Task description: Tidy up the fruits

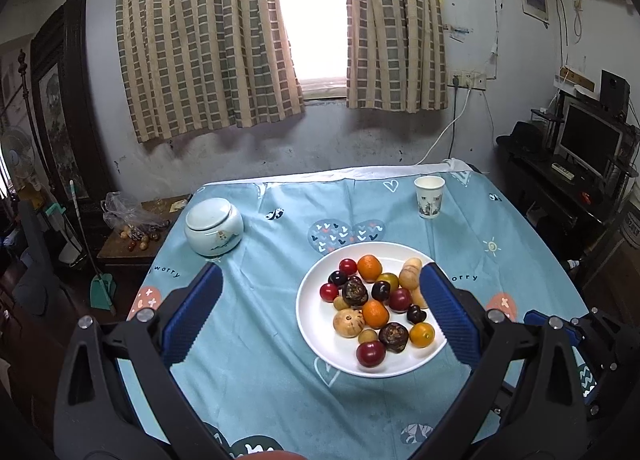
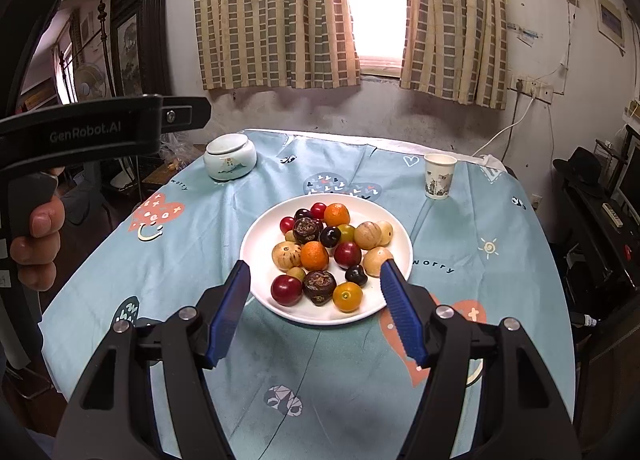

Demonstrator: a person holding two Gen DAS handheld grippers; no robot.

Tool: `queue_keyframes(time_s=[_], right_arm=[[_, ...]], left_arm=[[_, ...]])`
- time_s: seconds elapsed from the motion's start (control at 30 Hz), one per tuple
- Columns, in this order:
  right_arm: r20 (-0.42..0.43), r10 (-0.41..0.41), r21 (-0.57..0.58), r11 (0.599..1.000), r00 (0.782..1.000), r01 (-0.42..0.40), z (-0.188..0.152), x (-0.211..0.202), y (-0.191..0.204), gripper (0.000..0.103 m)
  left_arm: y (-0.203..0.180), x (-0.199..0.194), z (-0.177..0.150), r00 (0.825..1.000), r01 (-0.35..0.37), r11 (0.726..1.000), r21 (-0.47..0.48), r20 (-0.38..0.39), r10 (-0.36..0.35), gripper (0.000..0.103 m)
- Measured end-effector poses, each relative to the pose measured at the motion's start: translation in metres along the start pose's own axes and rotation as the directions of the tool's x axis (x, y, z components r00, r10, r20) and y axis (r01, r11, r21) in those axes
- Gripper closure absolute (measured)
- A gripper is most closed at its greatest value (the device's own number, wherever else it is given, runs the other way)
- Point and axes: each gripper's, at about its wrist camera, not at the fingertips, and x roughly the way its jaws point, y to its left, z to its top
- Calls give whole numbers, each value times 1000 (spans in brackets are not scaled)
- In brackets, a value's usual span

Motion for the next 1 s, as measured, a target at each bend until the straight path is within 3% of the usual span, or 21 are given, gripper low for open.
queue_keyframes(time_s=[1.0], right_arm=[[-60,0,7,1000,998,0,-7,26,-7,35]], left_arm=[[4,24,-1,999,-15,1000,-24,-50,14,3]])
